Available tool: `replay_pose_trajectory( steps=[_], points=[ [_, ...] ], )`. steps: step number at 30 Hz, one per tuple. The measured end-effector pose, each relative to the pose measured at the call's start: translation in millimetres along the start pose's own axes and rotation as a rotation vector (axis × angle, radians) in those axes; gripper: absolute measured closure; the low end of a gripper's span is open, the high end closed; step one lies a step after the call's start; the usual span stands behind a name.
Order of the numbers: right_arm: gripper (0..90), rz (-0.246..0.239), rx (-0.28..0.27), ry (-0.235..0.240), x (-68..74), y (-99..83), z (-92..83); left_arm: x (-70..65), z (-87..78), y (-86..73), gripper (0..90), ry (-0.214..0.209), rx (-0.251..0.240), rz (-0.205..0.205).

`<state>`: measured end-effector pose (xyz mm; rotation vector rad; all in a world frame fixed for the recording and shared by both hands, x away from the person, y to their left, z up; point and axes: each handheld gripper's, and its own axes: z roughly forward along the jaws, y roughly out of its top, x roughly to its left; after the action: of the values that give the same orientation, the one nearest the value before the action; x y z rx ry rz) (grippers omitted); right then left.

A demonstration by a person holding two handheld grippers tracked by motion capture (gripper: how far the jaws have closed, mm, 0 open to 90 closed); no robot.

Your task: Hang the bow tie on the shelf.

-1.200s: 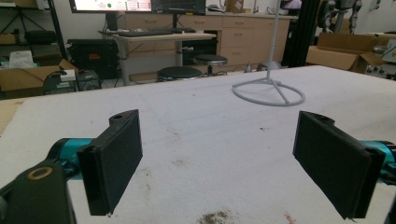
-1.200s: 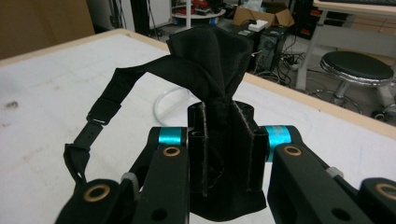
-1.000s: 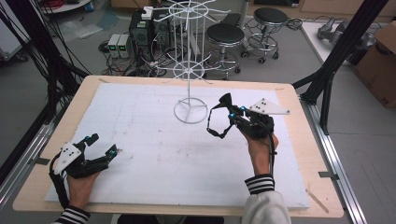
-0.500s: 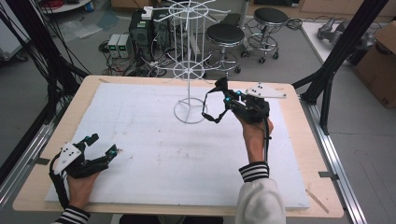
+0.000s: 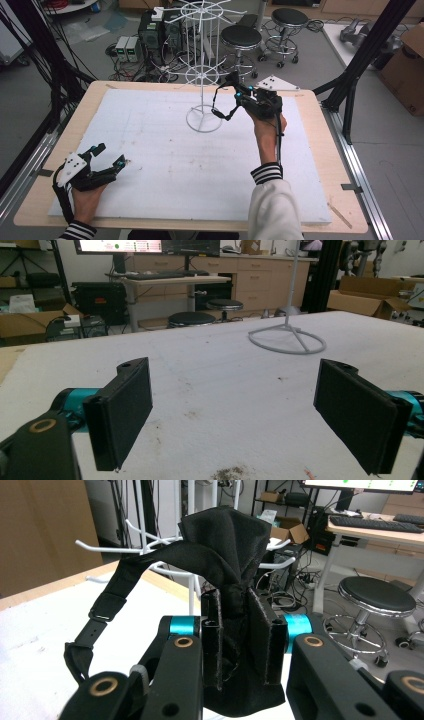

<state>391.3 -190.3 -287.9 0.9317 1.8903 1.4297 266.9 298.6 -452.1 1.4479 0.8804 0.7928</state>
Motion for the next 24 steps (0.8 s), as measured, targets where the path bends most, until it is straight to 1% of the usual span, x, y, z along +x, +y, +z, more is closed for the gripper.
replay_pose_trajectory(
  steps=[11,15,24],
  points=[
    [76.6,0.026,0.005,-0.008,-7.2,-4.5,14.3,0.2,0.1,0.0,16.0,0.0,0.002,-0.001],
    [76.6,0.02,0.011,-0.006,-8.7,-6.8,20.8,0.2,0.2,0.0,16.0,0.0,0.002,-0.001],
    [76.6,0.031,0.033,-0.001,-11.9,-13.7,36.0,0.0,0.7,0.2,16.0,0.0,0.008,0.0]
  ],
)
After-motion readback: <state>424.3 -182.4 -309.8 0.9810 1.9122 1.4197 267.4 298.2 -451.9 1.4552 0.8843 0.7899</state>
